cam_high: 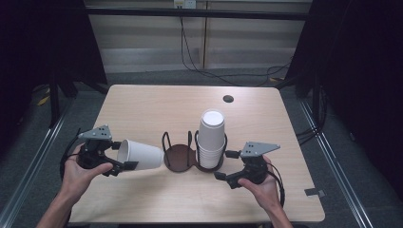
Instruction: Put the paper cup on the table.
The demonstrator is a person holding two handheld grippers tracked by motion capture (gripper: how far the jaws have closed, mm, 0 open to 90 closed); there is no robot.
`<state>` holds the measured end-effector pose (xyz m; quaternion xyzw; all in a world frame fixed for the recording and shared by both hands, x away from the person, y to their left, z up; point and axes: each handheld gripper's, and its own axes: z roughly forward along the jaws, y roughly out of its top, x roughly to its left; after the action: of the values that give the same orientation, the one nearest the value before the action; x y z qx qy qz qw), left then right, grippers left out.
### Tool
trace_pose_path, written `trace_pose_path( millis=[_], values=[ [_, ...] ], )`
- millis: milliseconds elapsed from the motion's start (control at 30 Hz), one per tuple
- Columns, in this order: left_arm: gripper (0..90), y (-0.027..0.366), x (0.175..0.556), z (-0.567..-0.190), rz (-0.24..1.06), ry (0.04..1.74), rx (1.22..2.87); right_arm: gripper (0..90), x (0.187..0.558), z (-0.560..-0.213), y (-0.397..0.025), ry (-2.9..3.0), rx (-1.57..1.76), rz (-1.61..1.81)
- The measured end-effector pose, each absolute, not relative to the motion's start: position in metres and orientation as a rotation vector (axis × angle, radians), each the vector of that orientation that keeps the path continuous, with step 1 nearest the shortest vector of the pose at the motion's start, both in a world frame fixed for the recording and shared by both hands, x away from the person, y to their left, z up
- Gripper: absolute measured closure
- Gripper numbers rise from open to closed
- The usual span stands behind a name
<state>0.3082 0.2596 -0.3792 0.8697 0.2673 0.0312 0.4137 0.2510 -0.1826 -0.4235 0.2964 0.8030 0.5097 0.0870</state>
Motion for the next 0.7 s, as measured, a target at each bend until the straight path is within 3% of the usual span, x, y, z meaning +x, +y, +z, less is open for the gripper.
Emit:
trace_pose_path(
  millis=[700],
  values=[
    [12.5, 0.268, 0.348, -0.369, 0.204, 0.792, 2.358, 15.5, 0.251, -0.427, -0.181, 2.402, 0.892, 1.483]
  ],
)
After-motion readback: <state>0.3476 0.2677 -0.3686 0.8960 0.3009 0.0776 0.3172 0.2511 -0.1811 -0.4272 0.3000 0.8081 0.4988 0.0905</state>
